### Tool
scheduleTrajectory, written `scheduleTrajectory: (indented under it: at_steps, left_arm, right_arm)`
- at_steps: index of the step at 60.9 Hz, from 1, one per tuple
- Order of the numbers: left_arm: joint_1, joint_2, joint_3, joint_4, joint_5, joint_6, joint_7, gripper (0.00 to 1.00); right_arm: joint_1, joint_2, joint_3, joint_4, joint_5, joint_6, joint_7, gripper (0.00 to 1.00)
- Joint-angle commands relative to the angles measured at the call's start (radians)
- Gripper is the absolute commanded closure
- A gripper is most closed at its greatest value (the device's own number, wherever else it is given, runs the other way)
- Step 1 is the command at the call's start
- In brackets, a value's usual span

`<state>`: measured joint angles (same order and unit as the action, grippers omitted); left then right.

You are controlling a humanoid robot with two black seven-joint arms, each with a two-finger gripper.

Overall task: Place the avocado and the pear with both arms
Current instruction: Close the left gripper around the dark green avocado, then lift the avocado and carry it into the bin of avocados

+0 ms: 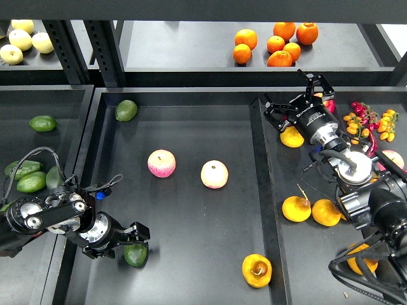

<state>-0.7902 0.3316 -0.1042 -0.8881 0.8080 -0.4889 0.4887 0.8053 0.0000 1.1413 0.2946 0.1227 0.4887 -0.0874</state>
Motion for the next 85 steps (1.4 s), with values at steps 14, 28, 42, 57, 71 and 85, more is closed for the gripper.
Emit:
scheduleTrajectory:
  at_steps: [14,28,42,57,71,85]
  left_arm:
    - [0.009,-0.009,-0.029,0.001,-0.001,0.0,0.0,0.28]
    - [0.019,-0.009,-0.055,0.012,0.0,0.0,0.0,0.52]
    - [0.028,-0.009,-0.111,0.043,-0.009,0.0,0.0,0.6]
    - [0.02,0.015,-0.182,0.037,-0.024,0.0,0.0,0.68]
    - [-0.015,0.139,-0.252,0.026,-0.064,0.0,0.0,0.68]
    - [-0.053,0.288,-0.25,0.028,-0.142,0.0,0.0,0.67]
  right_arm:
    - [-0.001,0.0,0.0,0.0,0.0,0.0,0.0,0.01]
    - [-0.014,0.0,0.0,0.0,0.0,0.0,0.0,0.01]
    - [-0.014,0.0,-0.002,-0.002,0.0,0.0,0.0,0.01]
    - [-0.014,0.0,-0.003,0.0,0.0,0.0,0.0,0.01]
    - [-0.014,0.0,-0.003,-0.002,-0.002,0.0,0.0,0.01]
    - [-0.014,0.0,-0.011,-0.002,-0.002,0.0,-0.002,0.01]
